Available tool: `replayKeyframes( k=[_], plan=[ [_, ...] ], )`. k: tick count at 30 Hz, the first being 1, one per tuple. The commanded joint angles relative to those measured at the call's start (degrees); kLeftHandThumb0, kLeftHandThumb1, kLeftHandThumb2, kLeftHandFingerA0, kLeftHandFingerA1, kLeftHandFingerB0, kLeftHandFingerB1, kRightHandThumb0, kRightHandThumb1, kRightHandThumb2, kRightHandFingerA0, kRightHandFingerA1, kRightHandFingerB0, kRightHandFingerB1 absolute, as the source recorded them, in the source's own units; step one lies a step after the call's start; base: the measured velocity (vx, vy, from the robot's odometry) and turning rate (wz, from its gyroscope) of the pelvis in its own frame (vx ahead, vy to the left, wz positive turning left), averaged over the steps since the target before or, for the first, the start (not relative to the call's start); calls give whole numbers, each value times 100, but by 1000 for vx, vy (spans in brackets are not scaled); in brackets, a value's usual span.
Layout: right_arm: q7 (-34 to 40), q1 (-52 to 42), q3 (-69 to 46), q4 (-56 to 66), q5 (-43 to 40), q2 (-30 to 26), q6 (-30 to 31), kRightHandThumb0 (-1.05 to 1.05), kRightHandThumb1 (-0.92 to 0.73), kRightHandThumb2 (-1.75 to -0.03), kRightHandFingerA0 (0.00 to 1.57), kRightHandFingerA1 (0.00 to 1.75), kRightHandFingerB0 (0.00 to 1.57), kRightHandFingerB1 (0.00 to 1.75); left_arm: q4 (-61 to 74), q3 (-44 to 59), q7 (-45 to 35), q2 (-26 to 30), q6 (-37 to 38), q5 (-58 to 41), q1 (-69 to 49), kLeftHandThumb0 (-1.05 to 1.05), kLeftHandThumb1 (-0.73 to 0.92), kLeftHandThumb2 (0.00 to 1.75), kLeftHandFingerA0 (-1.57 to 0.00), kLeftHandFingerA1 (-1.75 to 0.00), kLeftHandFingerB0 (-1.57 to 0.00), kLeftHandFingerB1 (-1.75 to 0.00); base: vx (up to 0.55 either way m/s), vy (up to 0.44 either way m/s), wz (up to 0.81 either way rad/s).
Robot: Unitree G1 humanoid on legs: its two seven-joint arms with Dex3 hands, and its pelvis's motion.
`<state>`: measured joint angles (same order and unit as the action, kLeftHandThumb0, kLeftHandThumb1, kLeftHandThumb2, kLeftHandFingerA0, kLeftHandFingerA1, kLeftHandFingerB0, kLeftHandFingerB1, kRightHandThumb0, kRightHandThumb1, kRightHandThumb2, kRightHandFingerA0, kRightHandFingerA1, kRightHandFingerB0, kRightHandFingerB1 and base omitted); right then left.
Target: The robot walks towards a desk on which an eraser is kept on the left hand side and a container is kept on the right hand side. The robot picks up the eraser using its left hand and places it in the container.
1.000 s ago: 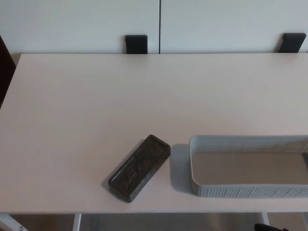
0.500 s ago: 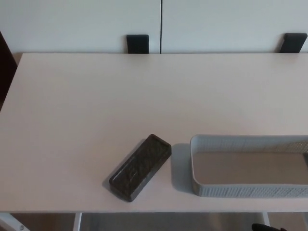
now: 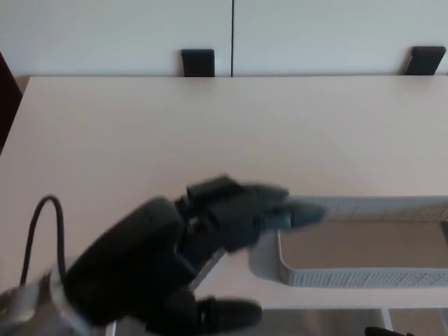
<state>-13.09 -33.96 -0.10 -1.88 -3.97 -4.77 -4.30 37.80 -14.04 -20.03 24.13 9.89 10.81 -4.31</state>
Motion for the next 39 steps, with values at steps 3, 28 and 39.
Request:
replayKeyframes(
  k=[3, 28, 39],
  plan=[
    [48, -67, 33, 61, 132, -103, -62, -38, -47, -69, 55, 52, 38, 47, -2170, -215, 1621, -583, -1588, 2877, 1292, -23, 45, 55, -1, -25, -11, -26, 0, 0, 0],
    [71, -38, 8, 47, 152, -123, -83, -31, -55, -57, 61, 45, 41, 39, -2869, -1332, 2284, -2038, -3393, 4564, 197, -48, 34, 67, 0, -6, -8, -19, 0, 0, 0],
    [71, -133, 36, 43, 273, -172, -198, -40, -47, -70, 55, 52, 37, 47, -2812, -1437, 2430, -2114, -3539, 4995, -105, -49, 34, 65, 0, 0, -3, -10, 0, 0, 0]
  ],
)
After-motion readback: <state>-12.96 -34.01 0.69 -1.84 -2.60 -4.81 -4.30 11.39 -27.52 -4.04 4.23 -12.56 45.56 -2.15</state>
